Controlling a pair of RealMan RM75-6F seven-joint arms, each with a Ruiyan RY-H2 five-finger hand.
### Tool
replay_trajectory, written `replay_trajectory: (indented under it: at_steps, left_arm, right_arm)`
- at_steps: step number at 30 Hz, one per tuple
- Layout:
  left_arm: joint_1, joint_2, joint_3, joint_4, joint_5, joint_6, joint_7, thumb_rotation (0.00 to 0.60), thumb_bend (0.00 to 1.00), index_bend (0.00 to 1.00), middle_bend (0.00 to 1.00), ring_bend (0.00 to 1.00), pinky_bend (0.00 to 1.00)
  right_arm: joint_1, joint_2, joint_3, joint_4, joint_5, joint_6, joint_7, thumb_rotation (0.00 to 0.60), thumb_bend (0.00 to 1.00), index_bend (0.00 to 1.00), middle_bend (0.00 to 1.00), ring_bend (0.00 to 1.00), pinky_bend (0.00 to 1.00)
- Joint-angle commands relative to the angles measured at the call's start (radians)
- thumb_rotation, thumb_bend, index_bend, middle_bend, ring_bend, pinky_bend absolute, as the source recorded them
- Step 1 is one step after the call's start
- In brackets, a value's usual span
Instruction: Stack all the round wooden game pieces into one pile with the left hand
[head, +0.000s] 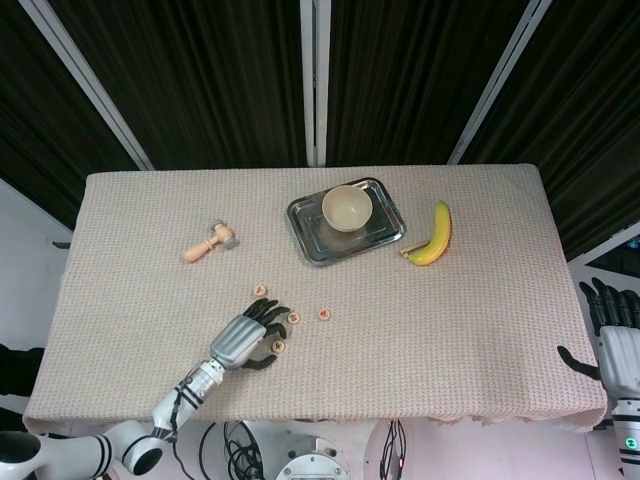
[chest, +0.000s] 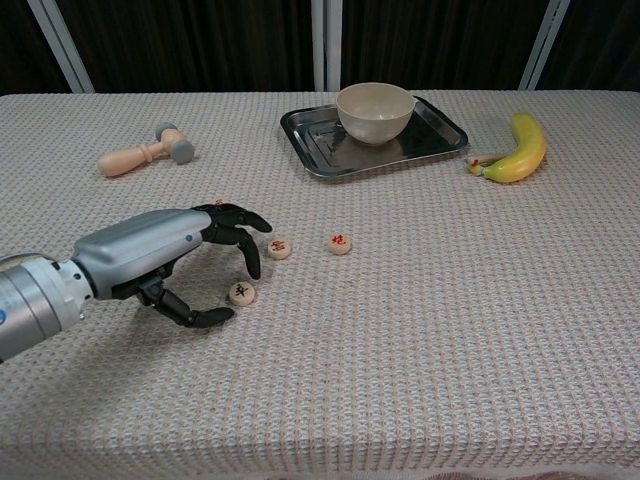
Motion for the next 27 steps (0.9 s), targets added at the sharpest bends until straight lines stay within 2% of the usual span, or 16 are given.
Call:
replay_trajectory:
  at_steps: [1, 20, 27]
  left_arm:
    - [-0.001, -0.004, -0.001, 0.004, -0.004, -0.004, 0.002, 0.6, 0.29, 0.4, 0.09, 0.0, 0.0]
    - [0.001, 0.004, -0.002, -0.002, -0.012, -0.003, -0.01, 0.6, 0.32, 0.49, 0.09, 0.0, 0.0]
    - [0.004, 0.047, -0.036, -0.052, -0.013, 0.041, -0.001, 0.6, 0.32, 0.49, 0.09, 0.0, 0.0]
  right_arm:
    - [0.0, 0.001, 0.0, -0.001, 0.001, 0.0, 0.0, 0.6, 0.12, 0.0, 0.0, 0.0, 0.0]
    - [-0.001, 0.002, 0.0, 0.002, 0.004, -0.006, 0.007, 0.6, 0.12, 0.0, 0.0, 0.0, 0.0]
    - [-0.003, 0.001, -0.001, 0.005, 0.004, -0.004, 0.009, 0.6, 0.12, 0.0, 0.0, 0.0, 0.0]
